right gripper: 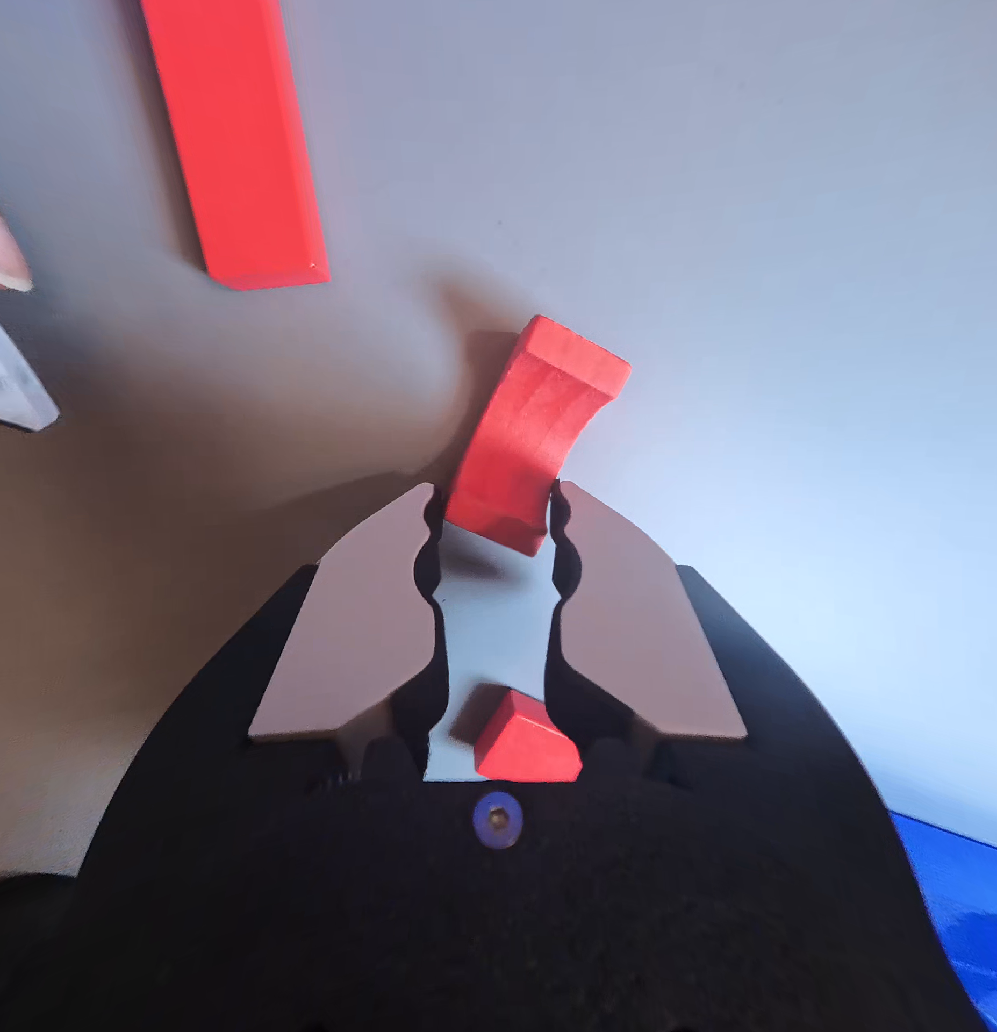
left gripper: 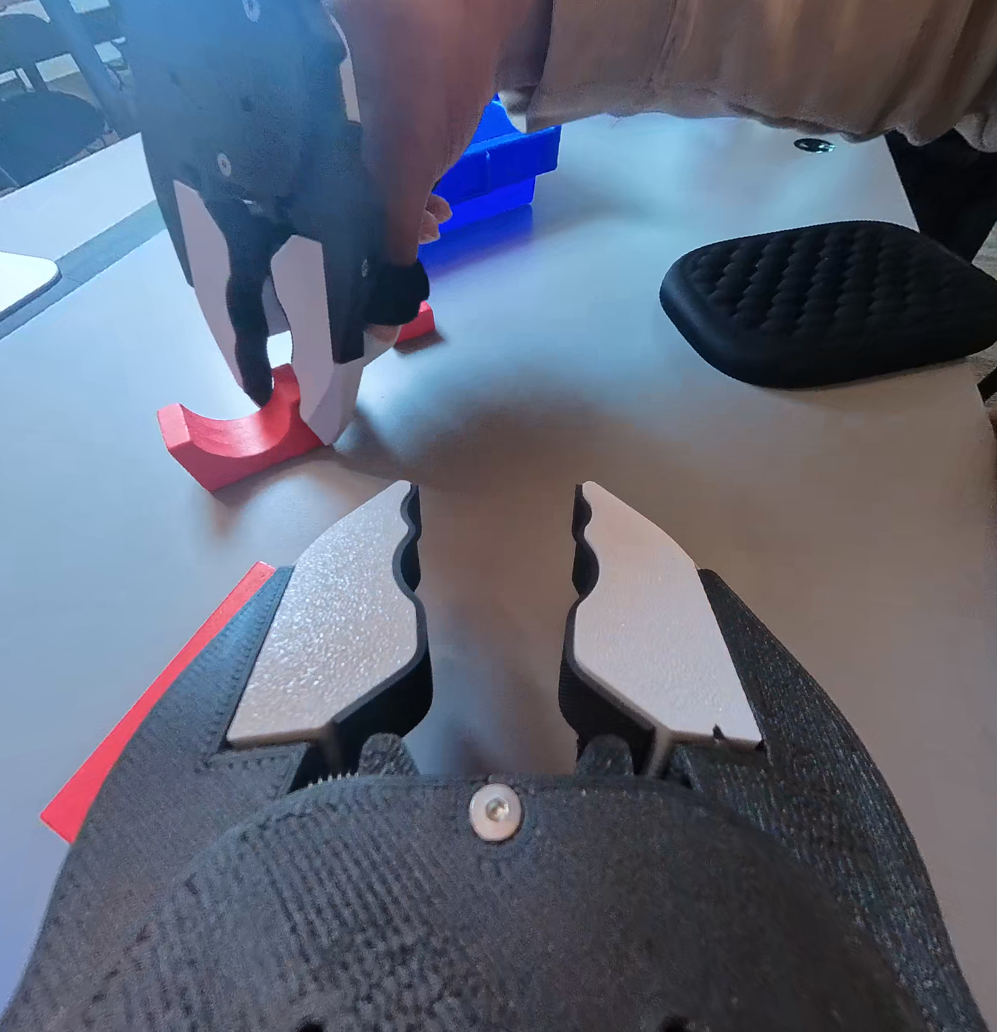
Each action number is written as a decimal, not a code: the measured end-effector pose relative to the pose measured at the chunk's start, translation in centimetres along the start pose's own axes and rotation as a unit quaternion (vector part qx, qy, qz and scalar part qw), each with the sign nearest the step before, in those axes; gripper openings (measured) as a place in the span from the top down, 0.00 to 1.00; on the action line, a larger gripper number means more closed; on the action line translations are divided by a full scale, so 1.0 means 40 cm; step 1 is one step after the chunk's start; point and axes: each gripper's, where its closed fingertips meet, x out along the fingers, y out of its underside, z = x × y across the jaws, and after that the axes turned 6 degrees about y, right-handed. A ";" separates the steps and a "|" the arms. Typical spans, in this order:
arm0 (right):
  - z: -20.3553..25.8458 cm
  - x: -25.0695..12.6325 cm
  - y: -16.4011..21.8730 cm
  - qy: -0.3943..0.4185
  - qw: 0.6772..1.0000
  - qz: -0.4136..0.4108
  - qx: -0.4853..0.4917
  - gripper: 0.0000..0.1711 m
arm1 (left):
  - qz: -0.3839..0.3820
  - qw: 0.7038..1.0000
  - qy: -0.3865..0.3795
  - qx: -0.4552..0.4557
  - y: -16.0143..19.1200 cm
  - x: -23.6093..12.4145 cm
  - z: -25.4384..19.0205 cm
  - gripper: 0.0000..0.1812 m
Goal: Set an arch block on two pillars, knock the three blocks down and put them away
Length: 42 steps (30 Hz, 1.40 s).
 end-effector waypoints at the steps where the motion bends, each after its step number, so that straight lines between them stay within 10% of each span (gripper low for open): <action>1: 0.005 -0.003 -0.002 -0.002 1.000 -0.005 0.000 0.78 | -0.001 1.000 -0.001 0.000 -0.001 -0.001 0.001 0.71; 13: 0.178 -0.181 -0.058 -0.014 0.976 -0.215 -0.017 0.79 | -0.098 0.987 -0.079 -0.099 -0.056 -0.063 0.102 0.65; 22: 0.320 -0.270 -0.105 -0.057 0.909 -0.411 -0.038 0.79 | -0.182 0.962 0.145 -0.143 -0.129 -0.070 -0.036 0.76; 42: 0.327 -0.236 -0.077 -0.036 0.922 -0.380 -0.063 0.81 | 0.078 0.988 -0.028 0.128 0.005 -0.008 -0.035 0.81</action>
